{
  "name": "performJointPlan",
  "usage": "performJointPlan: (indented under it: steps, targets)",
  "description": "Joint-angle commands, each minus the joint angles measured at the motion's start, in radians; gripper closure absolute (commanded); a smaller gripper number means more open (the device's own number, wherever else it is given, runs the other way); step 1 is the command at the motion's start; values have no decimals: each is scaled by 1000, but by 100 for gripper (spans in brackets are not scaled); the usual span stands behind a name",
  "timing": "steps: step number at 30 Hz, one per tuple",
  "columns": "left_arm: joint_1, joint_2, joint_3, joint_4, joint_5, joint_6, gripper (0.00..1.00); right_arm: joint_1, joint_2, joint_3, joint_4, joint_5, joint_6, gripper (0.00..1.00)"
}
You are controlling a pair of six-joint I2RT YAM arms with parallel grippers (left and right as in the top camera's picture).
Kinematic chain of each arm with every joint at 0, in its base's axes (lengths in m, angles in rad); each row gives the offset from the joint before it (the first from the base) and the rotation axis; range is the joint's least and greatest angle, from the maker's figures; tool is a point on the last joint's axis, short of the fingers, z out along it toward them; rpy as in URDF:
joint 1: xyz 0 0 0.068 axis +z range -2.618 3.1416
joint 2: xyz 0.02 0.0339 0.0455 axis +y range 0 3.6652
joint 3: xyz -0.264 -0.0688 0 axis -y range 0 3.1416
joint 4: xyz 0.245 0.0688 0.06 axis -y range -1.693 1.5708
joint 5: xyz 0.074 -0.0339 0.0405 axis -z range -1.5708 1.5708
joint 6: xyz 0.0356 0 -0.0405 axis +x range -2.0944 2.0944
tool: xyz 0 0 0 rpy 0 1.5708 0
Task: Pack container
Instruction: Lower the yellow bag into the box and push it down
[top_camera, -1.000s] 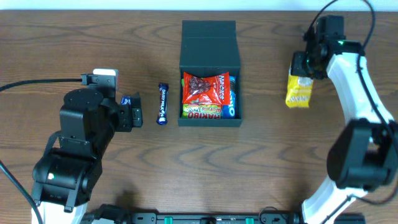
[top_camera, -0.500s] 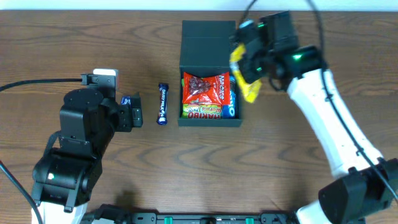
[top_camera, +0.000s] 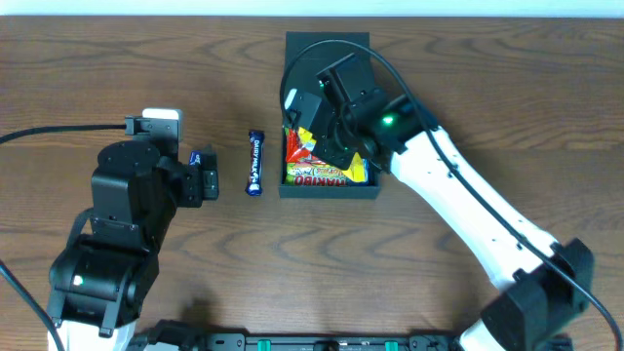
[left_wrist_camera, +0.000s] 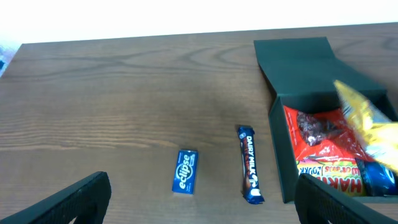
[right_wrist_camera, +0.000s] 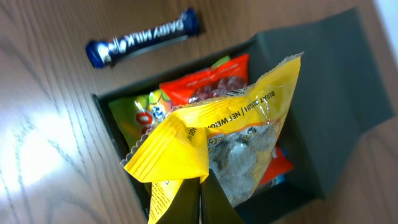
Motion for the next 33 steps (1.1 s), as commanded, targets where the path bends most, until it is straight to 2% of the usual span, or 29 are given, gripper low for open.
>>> performJointPlan:
  steps: [1,12,13,14,16,17,20,22,24,25,26,27,33]
  targets:
    - [2,-16,14,-3,-11,18,5,11,49,16,2,14,-34,99]
    - [2,-16,14,-3,-11,17,5,10,108,16,39,-30,-33,99]
    - [2,-16,14,-3,-11,17,5,10,108,16,40,-42,-33,92]
    - [2,-16,14,-3,-11,17,5,10,108,16,39,-50,-32,68]
    - [2,-16,14,-3,-11,17,5,11,106,17,39,-61,-18,6]
    - [2,-16,14,-3,-11,17,5,10,104,17,42,-61,-8,1]
    - [2,-16,14,-3,-11,17,5,10,85,18,43,-61,-2,1]
    - [2,-16,14,-3,-11,17,5,8,69,18,54,-60,21,1]
    - [2,-16,14,-3,-11,17,5,-3,61,18,64,-61,23,21]
    - [2,-16,14,-3,-11,16,5,-8,61,18,64,-64,23,53]
    - [2,-16,14,-3,-11,16,5,-16,66,17,63,-85,23,93]
    - [2,-16,14,-3,-11,14,5,-21,69,17,61,-103,23,99]
    - [2,-16,14,-3,-10,14,5,-59,113,17,66,-170,50,99]
